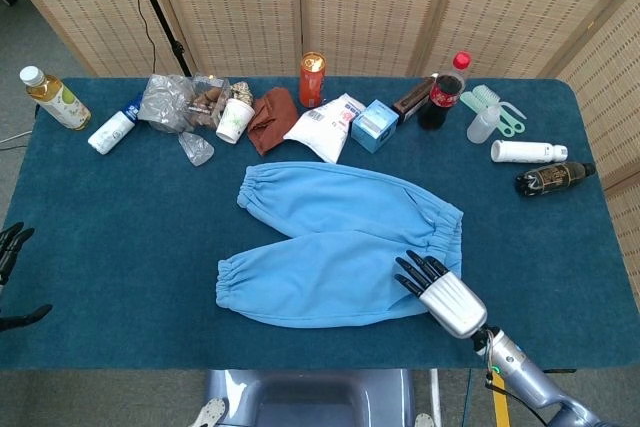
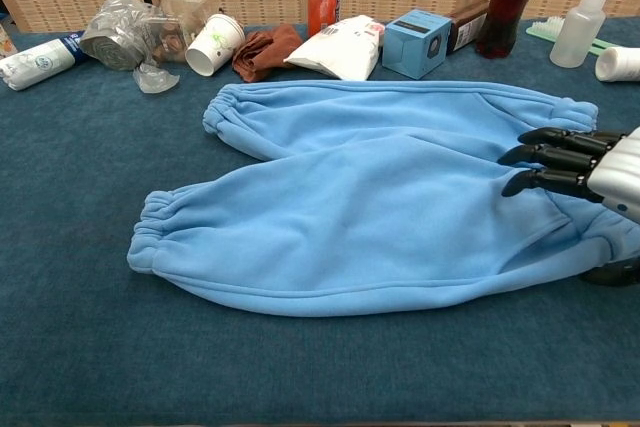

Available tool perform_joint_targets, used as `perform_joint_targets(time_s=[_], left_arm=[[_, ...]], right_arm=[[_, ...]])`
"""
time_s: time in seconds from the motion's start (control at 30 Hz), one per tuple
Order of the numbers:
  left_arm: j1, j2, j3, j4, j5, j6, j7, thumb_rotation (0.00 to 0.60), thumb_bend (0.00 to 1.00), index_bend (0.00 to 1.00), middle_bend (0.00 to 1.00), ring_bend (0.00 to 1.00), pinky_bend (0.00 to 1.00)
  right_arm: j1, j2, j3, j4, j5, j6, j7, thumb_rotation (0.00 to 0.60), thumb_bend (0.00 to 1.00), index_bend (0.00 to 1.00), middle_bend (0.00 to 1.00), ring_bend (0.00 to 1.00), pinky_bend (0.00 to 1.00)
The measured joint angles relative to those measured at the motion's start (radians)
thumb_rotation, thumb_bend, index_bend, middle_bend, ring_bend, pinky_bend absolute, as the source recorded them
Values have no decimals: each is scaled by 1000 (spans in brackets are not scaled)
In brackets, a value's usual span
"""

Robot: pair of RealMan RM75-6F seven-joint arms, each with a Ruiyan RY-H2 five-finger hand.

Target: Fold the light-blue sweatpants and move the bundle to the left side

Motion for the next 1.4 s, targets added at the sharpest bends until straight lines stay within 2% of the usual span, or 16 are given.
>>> perform_joint_targets(time_s=[0.13,0.23,0.5,0.57,0.77,0.9,1.0,1.17,1.33,1.4], left_arm=[[-2,-1,0,0,-1,-5,2,600,54,0,0,0,0],[-3,-2,1,-1,2,-8,7,600,55,0,0,0,0],[-14,-11,8,7,39,-10,2,600,54,0,0,0,0],[-19,-16,12,13,62,-7,-4,600,55,0,0,0,0],[-52,-44,22,41,160,2,-2,600,68,0,0,0,6],[-106,-85,26,85,259,1,4,600,82,0,0,3,130],[-157,-132,28,139,345,5,2,600,83,0,0,29,176],[-246,-247,33,246,461,9,33,600,82,0,0,47,178],[-292,-311,39,285,486,-12,82,600,82,0,0,48,182],[-304,-344,39,302,488,-18,101,600,82,0,0,49,134]], right_arm=[[14,-44,-7,73,-10,37,22,600,6,328,231,174,355],[26,-71,-12,118,-11,50,45,600,89,374,274,214,412],[40,-128,-24,210,-6,113,145,600,536,590,478,397,578],[42,-139,-26,225,0,127,178,600,574,605,492,408,588],[47,-142,-34,223,33,131,257,600,578,612,499,416,592],[49,-127,-38,181,63,104,291,600,578,613,501,416,592],[49,-115,-40,148,85,85,306,600,578,613,501,416,592],[49,-95,-40,90,115,63,310,600,578,614,501,417,592],[50,-81,-39,50,133,47,304,600,579,614,503,417,592],[50,-76,-40,36,141,38,308,600,582,614,504,417,592]])
